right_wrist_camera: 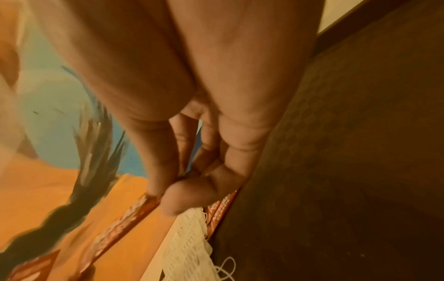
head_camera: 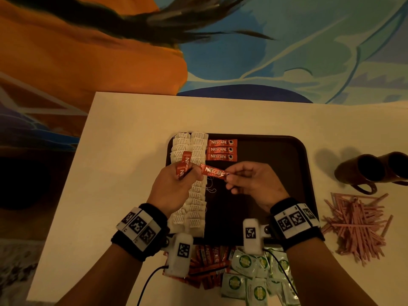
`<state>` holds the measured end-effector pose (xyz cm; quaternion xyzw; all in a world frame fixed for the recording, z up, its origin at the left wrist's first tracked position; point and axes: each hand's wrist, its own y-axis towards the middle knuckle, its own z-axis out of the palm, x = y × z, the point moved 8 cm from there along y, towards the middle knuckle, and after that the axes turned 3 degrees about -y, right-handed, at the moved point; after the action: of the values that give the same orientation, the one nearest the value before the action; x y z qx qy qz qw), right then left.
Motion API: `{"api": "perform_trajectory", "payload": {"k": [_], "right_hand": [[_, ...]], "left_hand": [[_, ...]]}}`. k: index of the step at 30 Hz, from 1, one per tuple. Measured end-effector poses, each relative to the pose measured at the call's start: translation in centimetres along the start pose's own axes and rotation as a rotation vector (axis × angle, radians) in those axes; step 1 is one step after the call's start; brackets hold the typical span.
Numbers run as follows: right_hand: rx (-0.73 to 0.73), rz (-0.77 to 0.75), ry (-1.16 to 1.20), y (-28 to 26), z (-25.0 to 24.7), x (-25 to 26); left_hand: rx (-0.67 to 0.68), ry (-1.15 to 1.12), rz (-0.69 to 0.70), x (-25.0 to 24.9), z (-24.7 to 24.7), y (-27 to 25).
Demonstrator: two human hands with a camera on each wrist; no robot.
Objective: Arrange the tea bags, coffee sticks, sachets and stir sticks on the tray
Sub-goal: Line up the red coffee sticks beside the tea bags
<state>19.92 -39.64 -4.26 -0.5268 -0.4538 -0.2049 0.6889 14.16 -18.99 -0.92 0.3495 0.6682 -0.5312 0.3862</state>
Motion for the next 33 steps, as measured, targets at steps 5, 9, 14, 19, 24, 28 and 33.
{"api": "perform_trajectory", "payload": {"k": [5, 9, 14, 19, 24, 28, 33], "right_hand": [[-0.289, 0.041, -0.13, 1.1, -3.5, -0.7], [-0.411, 0.175, -0.364, 2.7, -4.5, -2.1], [-0.513, 0.182, -0.489, 3.9, -4.3, -1.9], [-0.545, 0.187, -0.606, 4.2, -3.4, -0.9], [-0.539, 0.225, -0.646, 4.4, -3.2, -0.9], [-0.545, 0.231, -0.666, 4.5, -3.1, -0.8], [-0.543, 0.231, -0.665, 4.6, -3.2, -0.6]], "left_hand": [[-0.049, 0.02, -0.006, 0.6, -1.1, 0.0], [-0.051, 0.031, -0.001, 1.1, -1.4, -0.5], [-0.041, 0.06, 0.023, 1.6, -1.6, -0.8], [-0.054, 0.042, 0.033, 2.0, -2.4, -0.8], [-0.06, 0.052, 0.042, 2.4, -2.8, -0.8], [-0.065, 0.04, 0.024, 2.7, -3.0, -0.7], [-0.065, 0.035, 0.014, 2.9, -3.0, -0.6]]}}
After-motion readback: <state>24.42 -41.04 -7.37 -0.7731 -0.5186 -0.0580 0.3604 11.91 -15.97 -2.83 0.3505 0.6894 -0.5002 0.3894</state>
